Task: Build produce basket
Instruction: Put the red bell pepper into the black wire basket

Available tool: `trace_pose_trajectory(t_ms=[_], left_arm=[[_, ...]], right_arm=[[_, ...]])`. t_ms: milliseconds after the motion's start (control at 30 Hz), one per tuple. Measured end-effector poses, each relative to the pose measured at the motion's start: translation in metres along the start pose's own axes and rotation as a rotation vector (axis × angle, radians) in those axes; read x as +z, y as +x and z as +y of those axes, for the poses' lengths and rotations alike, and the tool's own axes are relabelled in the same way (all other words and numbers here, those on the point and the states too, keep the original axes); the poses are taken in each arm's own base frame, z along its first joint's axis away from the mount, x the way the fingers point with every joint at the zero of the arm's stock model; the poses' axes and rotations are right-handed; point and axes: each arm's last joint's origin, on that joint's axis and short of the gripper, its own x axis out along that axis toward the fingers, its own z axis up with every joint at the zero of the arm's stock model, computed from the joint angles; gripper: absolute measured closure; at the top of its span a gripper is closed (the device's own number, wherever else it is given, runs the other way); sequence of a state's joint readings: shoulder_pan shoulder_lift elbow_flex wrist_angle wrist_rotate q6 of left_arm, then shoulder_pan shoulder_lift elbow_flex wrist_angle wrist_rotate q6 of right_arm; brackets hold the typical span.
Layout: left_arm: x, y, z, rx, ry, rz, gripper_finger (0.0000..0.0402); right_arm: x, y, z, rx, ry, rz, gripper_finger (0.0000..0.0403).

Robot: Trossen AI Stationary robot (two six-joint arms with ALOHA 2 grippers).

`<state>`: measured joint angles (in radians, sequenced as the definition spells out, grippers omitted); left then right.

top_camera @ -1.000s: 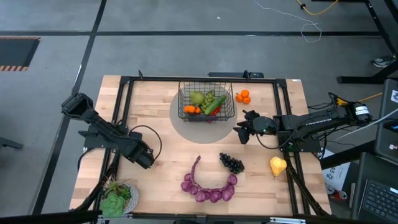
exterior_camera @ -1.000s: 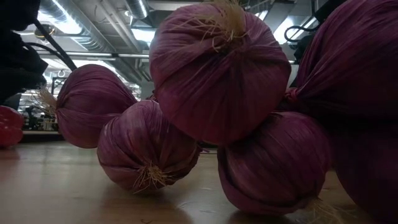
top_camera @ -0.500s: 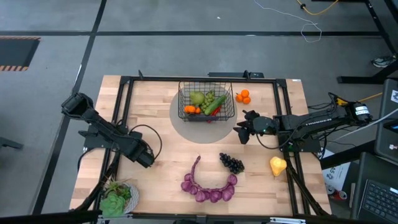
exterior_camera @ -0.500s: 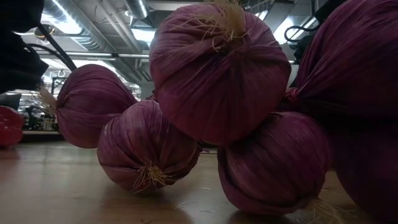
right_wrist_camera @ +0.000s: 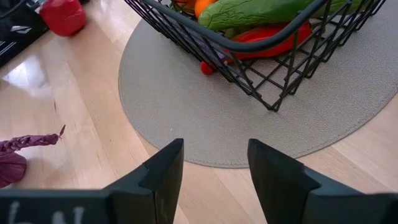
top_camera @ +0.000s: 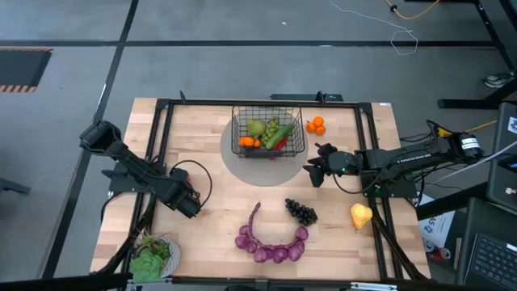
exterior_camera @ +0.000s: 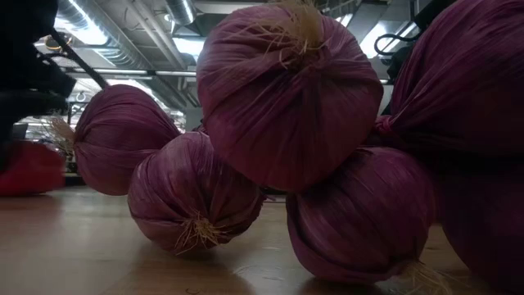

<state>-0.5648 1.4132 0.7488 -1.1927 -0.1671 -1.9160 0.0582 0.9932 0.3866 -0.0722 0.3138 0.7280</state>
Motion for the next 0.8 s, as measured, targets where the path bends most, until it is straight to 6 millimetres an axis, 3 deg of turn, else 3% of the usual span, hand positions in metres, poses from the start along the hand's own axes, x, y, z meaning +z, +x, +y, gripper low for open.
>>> trace_pose_trajectory(t_ms=[200, 600, 800], left_arm=[[0.005, -0.019, -0.011, -0.124, 0.070, -0.172, 0.0399], [0.024, -0.079, -0.037, -0.362, 0.255, -0.736, 0.0401], [0.054, -0.097, -0.050, -0.307, 0.315, -0.782, 0.0401]], right_arm=[[0.000, 0.000, 0.000, 0.001, 0.002, 0.001, 0.0221], [0.000, 0.000, 0.000, 0.001, 0.004, 0.000, 0.0221], [0.000, 0.000, 0.000, 0.001, 0.003, 0.000, 0.0221]])
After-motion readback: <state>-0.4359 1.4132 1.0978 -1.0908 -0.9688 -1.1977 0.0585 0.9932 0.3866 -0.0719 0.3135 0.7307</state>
